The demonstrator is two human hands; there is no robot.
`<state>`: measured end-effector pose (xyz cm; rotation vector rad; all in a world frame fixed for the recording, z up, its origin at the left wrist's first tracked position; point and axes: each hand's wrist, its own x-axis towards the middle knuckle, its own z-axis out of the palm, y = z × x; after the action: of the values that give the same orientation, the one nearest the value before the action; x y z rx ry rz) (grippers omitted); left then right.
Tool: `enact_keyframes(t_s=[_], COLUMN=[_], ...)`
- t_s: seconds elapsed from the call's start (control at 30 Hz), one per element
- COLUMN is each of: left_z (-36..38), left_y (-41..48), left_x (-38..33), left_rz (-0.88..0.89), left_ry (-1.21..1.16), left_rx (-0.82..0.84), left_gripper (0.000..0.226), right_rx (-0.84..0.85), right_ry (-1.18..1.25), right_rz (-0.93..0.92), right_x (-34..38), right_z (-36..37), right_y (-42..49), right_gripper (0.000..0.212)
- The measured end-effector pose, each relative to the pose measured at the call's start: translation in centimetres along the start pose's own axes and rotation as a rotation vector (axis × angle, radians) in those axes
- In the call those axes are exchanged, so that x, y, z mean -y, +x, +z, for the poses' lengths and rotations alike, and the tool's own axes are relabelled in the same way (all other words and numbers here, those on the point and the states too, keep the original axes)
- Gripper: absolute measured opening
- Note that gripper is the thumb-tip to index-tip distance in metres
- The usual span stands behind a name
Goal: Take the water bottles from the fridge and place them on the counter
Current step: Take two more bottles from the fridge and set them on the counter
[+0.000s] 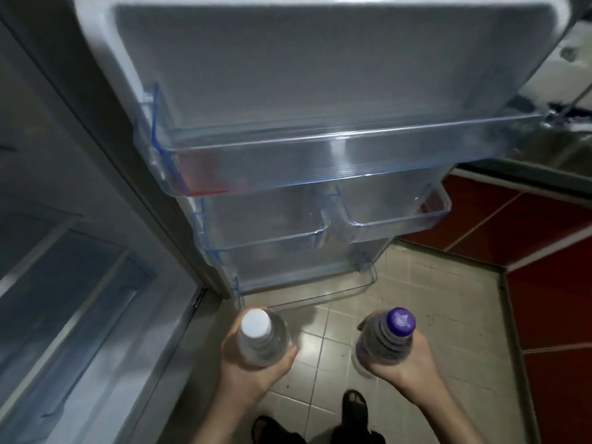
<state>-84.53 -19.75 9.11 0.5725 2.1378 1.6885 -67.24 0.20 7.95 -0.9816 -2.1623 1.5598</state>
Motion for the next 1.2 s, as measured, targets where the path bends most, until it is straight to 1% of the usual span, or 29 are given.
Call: enact_keyframes(t_s=[0.07,0.1,0.2,0.27,0.33,0.4,0.43,0.53,0.7,0.83,0.9,1.0,1.2], left_z=[1.0,1.5,3.5,5.3,7.5,10.4,11.9,17.3,26.7,33.8,36.4,39.4,43.6], left_y=[-1.5,-2.0,-2.9,-3.4,-4.1,-5.0,-5.3,-6.6,-9.1,-10.4,-10.8,-11.0,-8.6], left_x=[-0.3,-0.5,-0.6,-0.8,-0.6,-1.3,-1.6,-2.8,-5.7,-7.2,-7.8,-8.2,-8.6], left_rz=[-0.079,-0.106,-0.125,-0.164,-0.17,-0.153,-0.131,-0.067,-0.031,-0.073,-0.078,-0.085,-0.046], left_ry=[-0.026,-0.049,-0.061,-0.047,-0.003,0.042,0.054,0.103,0.08,0.035,0.055,0.066,0.05], left_rx=[-0.023,-0.016,0.038,0.065,0.09,0.111,0.118,0.159,0.225,0.271,0.29,0.299,0.337], left_gripper=[0.046,0.042,0.035,0.034,0.042,0.05,0.049,0.046,0.053,0.065,0.064,0.062,0.072], right_rx=[-0.077,-0.122,-0.296,-0.333,-0.333,-0.331,-0.345,-0.425,-0.553,-0.578,-0.585,-0.582,-0.538], right_ry=[0.066,0.099,0.246,0.337,0.394,0.372,0.342,0.312,0.279,0.253,0.241,0.221,0.196], right_rz=[0.127,0.156,0.131,0.121,0.143,0.177,0.193,0.238,0.256,0.223,0.225,0.223,0.229], right_x=[-1.5,-2.1,-3.1,-3.6,-4.4,-5.3,-5.8,-7.8,-11.7,-14.4,-15.1,-16.1,-17.4], right_z=[-1.3,-2.2,-5.6,-8.3,-11.5,-14.8,-16.5,-22.0,-30.9,-36.4,-38.4,-41.0,-44.1], right_y=[-2.3,-3.2,-5.1,-6.3,-7.6,-9.0,-9.7,-12.0,-15.7,-17.0,-17.1,-16.5,-12.5], right_gripper=[0.056,0.055,0.05,0.053,0.05,0.052,0.053,0.054,0.052,0.048,0.047,0.046,0.045])
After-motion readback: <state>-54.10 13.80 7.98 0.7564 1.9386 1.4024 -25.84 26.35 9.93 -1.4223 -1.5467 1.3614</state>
